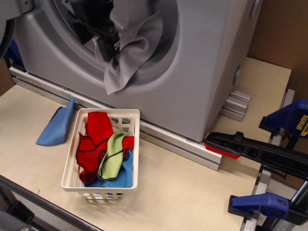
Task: Take clothes out of laundry machine
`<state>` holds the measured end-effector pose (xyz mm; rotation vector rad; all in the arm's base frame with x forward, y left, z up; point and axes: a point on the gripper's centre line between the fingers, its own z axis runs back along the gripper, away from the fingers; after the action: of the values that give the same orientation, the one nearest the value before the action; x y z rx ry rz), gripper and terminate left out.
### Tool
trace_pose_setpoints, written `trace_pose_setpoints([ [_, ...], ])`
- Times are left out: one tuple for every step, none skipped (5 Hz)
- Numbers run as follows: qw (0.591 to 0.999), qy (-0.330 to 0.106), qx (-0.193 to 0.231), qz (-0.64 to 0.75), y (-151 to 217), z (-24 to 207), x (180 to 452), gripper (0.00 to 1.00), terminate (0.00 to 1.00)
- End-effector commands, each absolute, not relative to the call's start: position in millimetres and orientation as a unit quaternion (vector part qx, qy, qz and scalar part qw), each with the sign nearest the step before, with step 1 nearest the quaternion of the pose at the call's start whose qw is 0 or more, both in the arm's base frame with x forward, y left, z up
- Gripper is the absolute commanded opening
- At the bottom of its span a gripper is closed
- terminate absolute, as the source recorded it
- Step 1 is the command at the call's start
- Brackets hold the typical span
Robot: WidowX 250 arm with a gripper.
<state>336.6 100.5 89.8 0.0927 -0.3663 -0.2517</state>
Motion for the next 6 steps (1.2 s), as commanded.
trace_pose_setpoints([
  [0.965, -0.212, 0.01, -0.155, 108, 88, 377, 1.0, 0.0],
  [0.962, -0.206, -0.026, -0.179, 108, 66, 384, 1.0, 0.0],
  [0.97, -0.172, -0.029, -0.171, 110, 57, 378, 1.0, 0.0],
  [0.976, -0.152, -0.015, -0.155, 116, 53, 368, 0.0, 0.0],
  [0.98, -0.156, -0.008, -0.127, 124, 55, 359, 0.0, 0.0],
  [0.984, -0.159, -0.002, -0.084, 131, 74, 341, 0.0, 0.0],
])
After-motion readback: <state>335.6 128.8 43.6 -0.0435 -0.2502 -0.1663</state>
